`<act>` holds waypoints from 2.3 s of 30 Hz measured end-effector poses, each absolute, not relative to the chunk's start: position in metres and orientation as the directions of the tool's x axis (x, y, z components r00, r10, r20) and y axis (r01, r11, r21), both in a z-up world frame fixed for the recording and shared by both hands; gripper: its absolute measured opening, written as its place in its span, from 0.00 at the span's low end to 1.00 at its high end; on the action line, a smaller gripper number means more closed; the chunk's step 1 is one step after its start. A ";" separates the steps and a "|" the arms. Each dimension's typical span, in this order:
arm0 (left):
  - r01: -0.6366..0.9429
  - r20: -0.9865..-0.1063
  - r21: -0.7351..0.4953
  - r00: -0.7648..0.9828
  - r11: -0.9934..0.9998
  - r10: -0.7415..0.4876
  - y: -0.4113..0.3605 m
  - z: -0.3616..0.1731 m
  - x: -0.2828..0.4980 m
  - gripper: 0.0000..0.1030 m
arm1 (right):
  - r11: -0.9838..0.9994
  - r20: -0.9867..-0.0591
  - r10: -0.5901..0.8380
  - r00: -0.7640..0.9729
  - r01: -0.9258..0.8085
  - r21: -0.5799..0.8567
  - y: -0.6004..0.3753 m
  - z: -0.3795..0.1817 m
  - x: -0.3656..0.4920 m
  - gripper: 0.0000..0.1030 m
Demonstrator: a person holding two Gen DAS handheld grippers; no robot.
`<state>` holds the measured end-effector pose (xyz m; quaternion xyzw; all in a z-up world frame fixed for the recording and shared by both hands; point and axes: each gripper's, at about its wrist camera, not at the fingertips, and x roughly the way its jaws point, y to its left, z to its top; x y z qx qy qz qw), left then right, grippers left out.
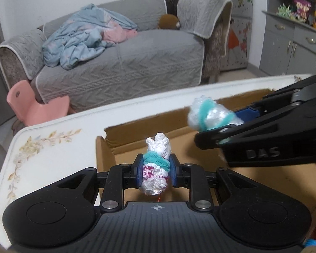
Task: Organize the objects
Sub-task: 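Carry both bundles into the cardboard tray and open both tools, then grasp the blue sock roll with the left tool while the right grasps the orange bundle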
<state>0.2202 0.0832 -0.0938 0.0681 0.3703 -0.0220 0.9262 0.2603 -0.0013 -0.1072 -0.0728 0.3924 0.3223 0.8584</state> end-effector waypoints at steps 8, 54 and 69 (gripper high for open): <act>0.113 -0.742 0.137 0.670 0.984 0.026 0.080 -0.101 0.233 0.33 | 0.792 -0.754 0.454 0.475 -0.603 0.097 0.008 -0.111 0.259 0.36; 0.136 -0.647 -0.205 0.725 0.969 -0.238 0.046 -0.095 -0.091 0.90 | 0.677 -0.585 0.622 0.521 -0.733 0.067 -0.123 -0.100 -0.032 0.79; 0.227 -0.643 -0.270 0.680 0.936 -0.351 0.029 -0.125 -0.058 0.91 | 0.589 -0.606 0.650 0.459 -0.808 0.021 -0.103 -0.130 -0.019 0.55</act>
